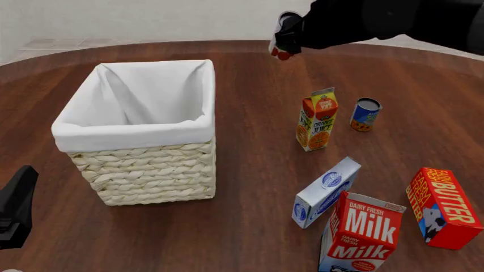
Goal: Pick up the alphabet soup and the tomato sauce, and put them in the basket.
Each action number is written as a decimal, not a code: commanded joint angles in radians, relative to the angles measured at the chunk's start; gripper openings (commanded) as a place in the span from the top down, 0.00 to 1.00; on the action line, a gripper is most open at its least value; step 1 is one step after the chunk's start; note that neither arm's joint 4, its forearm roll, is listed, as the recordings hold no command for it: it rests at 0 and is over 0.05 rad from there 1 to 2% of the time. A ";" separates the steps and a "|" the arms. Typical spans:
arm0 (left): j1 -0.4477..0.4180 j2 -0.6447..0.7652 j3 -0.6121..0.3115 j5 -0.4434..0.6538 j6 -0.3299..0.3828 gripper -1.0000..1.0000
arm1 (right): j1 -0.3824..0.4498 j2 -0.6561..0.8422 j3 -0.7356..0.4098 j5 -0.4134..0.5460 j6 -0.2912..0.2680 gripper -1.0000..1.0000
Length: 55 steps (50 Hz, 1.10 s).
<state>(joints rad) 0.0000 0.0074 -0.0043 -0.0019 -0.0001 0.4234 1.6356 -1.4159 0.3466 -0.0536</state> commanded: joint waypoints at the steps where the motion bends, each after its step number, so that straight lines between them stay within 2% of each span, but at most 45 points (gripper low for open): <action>1: 0.000 0.000 0.000 0.000 0.000 0.00 | 0.061 0.022 -0.042 0.006 0.022 1.00; 24: 0.000 0.000 0.000 0.000 0.000 0.00 | 0.159 0.059 -0.090 0.014 0.027 1.00; 55: 0.000 0.000 0.000 0.000 0.000 0.00 | 0.308 0.066 -0.085 -0.006 0.049 1.00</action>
<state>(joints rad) 0.0000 0.0074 -0.0043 -0.0019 -0.0001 0.6873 1.6970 -1.4962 0.3484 -0.0277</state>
